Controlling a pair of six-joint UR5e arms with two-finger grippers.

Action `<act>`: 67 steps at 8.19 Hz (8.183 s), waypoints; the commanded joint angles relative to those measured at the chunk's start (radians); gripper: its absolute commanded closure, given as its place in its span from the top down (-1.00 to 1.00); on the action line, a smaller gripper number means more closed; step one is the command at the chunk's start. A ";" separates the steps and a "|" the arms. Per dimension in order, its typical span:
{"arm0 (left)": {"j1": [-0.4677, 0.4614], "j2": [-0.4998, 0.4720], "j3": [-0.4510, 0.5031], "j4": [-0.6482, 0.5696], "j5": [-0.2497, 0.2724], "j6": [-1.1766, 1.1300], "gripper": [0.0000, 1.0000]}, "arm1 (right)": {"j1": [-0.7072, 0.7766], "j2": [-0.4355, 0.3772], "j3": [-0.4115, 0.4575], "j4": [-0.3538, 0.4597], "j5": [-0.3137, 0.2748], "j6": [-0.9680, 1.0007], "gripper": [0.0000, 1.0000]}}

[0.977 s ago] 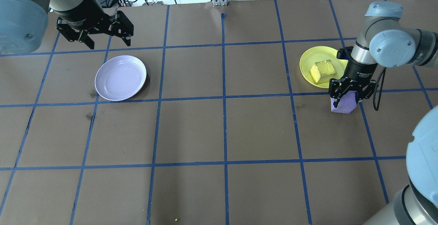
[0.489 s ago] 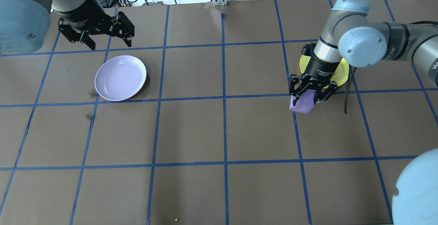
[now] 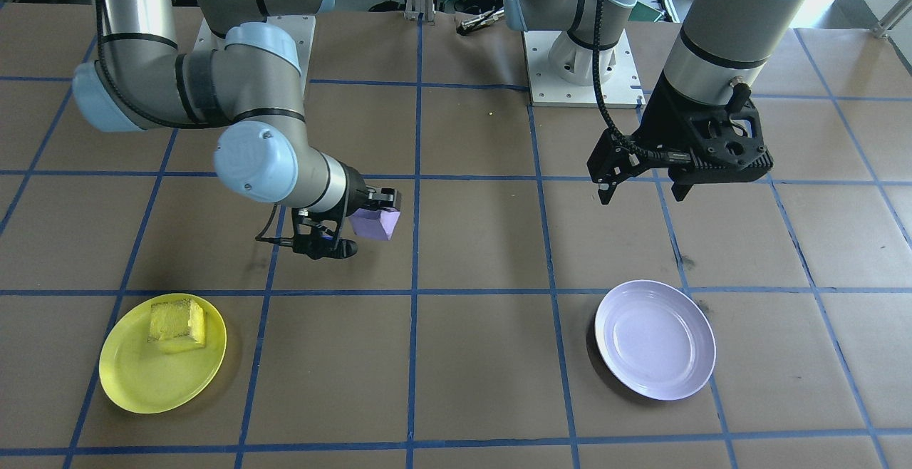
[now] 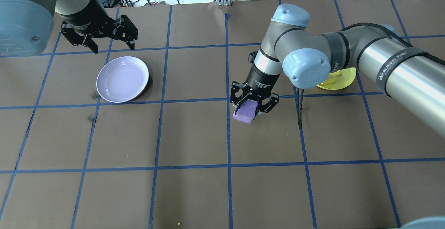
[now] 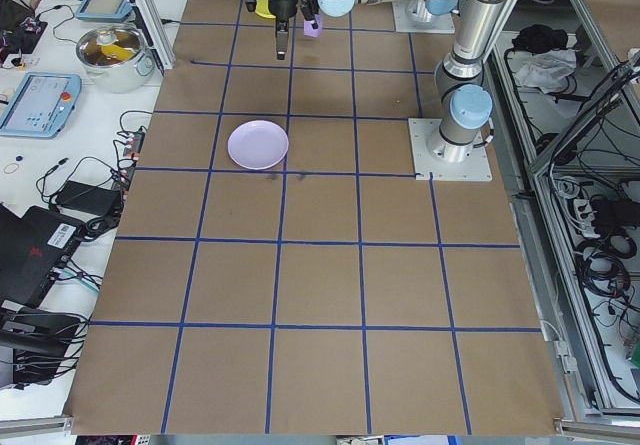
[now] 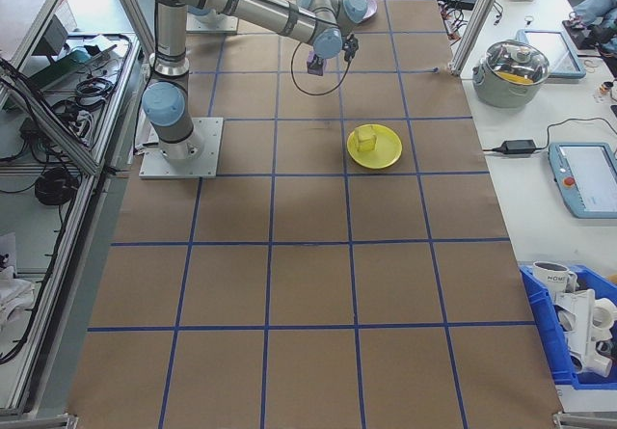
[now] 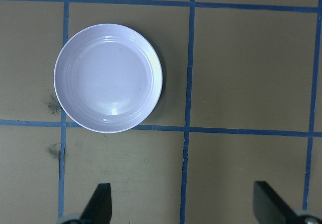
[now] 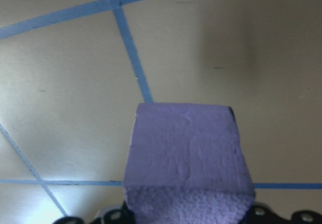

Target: Sort blocks by color into plates

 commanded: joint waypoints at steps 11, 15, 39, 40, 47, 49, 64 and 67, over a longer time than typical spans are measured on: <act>-0.009 -0.002 -0.004 0.002 -0.032 0.008 1.00 | 0.128 0.065 -0.008 -0.181 0.143 0.179 0.61; -0.086 -0.058 -0.007 -0.001 -0.083 -0.142 1.00 | 0.024 0.033 -0.068 -0.163 -0.113 0.098 0.66; -0.249 -0.353 -0.098 -0.013 -0.085 -0.469 -1.00 | -0.111 -0.254 -0.271 0.176 -0.348 -0.217 1.00; -0.232 -0.338 -0.056 -0.028 -0.053 -0.417 -1.00 | -0.110 -0.254 -0.271 0.144 -0.350 -0.220 1.00; 0.115 -0.353 0.104 -0.004 0.016 0.204 -1.00 | -0.110 -0.248 -0.252 0.105 -0.354 -0.220 1.00; 0.164 -0.391 0.104 0.050 0.032 0.306 -1.00 | -0.108 -0.256 -0.246 0.107 -0.354 -0.220 1.00; 0.034 -0.016 0.094 -0.128 0.038 0.029 1.00 | -0.108 -0.259 -0.232 0.105 -0.406 -0.255 1.00; 0.002 0.006 0.088 -0.129 0.043 0.021 1.00 | -0.108 -0.257 -0.232 0.109 -0.405 -0.255 1.00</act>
